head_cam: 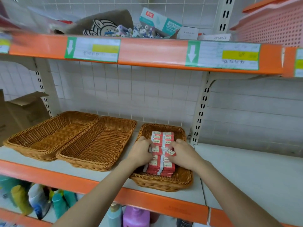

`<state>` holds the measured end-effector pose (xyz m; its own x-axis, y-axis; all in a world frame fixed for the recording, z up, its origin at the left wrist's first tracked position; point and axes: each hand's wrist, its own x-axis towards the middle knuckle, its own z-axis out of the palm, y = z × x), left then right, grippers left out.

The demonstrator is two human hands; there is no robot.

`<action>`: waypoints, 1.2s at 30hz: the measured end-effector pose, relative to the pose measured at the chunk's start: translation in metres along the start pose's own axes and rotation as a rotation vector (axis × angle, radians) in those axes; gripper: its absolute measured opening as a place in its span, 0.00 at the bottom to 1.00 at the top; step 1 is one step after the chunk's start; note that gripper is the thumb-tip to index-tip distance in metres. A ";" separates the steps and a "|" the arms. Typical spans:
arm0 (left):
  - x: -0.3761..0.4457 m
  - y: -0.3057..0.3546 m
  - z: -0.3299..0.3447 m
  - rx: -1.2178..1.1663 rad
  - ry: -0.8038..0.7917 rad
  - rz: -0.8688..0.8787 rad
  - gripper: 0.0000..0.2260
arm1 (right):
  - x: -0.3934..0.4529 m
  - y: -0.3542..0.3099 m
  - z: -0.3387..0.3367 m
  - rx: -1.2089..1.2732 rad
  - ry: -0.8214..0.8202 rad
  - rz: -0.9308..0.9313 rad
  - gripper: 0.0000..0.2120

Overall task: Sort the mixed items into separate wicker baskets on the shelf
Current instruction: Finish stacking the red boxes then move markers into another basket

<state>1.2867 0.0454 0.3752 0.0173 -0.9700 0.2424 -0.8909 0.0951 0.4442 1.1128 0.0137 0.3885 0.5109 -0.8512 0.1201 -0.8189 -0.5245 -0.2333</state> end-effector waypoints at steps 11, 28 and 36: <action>0.013 0.000 -0.006 -0.006 0.022 0.005 0.12 | 0.013 0.001 0.004 0.030 0.091 0.006 0.17; 0.011 -0.002 0.003 0.084 0.075 0.098 0.11 | 0.009 -0.001 0.016 0.001 0.126 0.049 0.12; 0.005 0.004 0.002 0.310 0.060 0.241 0.10 | -0.001 -0.010 0.010 -0.121 0.123 0.027 0.17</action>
<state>1.2826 0.0410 0.3766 -0.1911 -0.9123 0.3622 -0.9672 0.2379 0.0889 1.1230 0.0201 0.3809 0.4585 -0.8572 0.2344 -0.8610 -0.4938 -0.1215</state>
